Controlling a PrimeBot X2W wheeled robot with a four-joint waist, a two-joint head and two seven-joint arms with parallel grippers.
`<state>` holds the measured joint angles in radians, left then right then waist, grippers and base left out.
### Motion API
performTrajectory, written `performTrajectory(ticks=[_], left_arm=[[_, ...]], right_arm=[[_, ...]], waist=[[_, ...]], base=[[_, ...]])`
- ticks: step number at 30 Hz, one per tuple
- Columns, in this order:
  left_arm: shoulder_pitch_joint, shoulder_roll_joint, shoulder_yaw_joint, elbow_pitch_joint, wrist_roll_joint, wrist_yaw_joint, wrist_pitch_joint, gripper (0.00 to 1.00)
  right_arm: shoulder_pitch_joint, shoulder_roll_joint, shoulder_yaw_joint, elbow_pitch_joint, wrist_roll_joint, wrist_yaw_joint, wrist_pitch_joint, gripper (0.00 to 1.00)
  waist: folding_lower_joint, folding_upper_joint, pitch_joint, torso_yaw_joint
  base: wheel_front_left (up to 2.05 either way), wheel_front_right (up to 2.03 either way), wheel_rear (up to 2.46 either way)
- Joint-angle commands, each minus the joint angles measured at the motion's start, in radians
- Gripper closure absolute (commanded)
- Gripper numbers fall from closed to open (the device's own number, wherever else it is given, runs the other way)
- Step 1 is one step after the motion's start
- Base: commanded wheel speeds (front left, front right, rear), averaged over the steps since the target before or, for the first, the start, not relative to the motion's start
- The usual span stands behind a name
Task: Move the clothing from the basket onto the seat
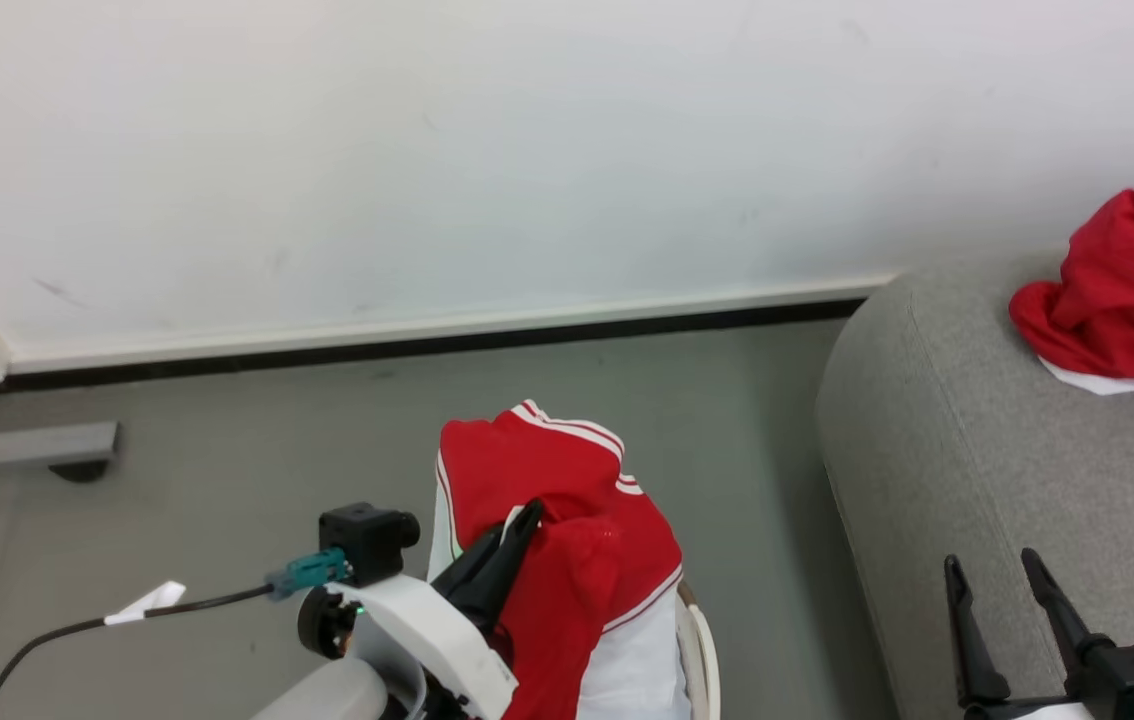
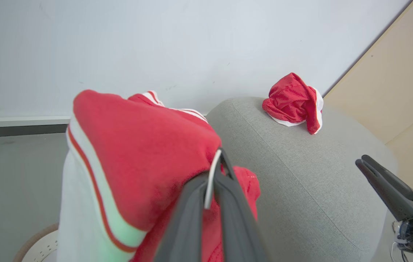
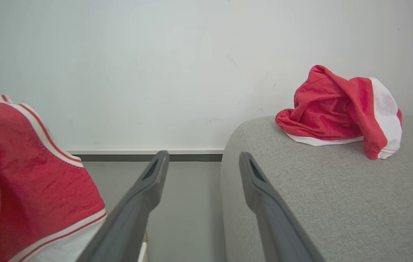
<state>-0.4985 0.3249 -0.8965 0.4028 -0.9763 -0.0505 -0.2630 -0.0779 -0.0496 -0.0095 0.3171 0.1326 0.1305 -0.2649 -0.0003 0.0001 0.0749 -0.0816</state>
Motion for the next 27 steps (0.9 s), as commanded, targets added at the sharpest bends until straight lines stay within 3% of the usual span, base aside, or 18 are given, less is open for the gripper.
performTrajectory(ticks=[1,15,27], left_arm=[[0.015,0.017,0.012,-0.040,0.017,0.017,-0.002,1.00],[-0.028,0.117,0.091,-0.372,0.030,0.153,0.041,1.00],[-0.001,0.161,0.101,-0.466,0.034,0.206,0.067,1.00]], right_arm=[[0.018,-0.002,0.009,0.005,0.001,0.000,0.001,0.00],[0.027,-0.002,0.103,0.007,0.011,0.000,0.001,0.00],[0.009,-0.002,0.204,-0.042,-0.004,0.000,0.001,0.00]], waist=[[0.0003,-0.0001,-0.041,0.012],[0.0003,-0.0001,-0.116,0.001],[0.0003,-0.0001,-0.131,-0.014]], base=[[0.00,0.00,0.00],[0.00,0.00,0.00],[0.00,0.00,0.00]])
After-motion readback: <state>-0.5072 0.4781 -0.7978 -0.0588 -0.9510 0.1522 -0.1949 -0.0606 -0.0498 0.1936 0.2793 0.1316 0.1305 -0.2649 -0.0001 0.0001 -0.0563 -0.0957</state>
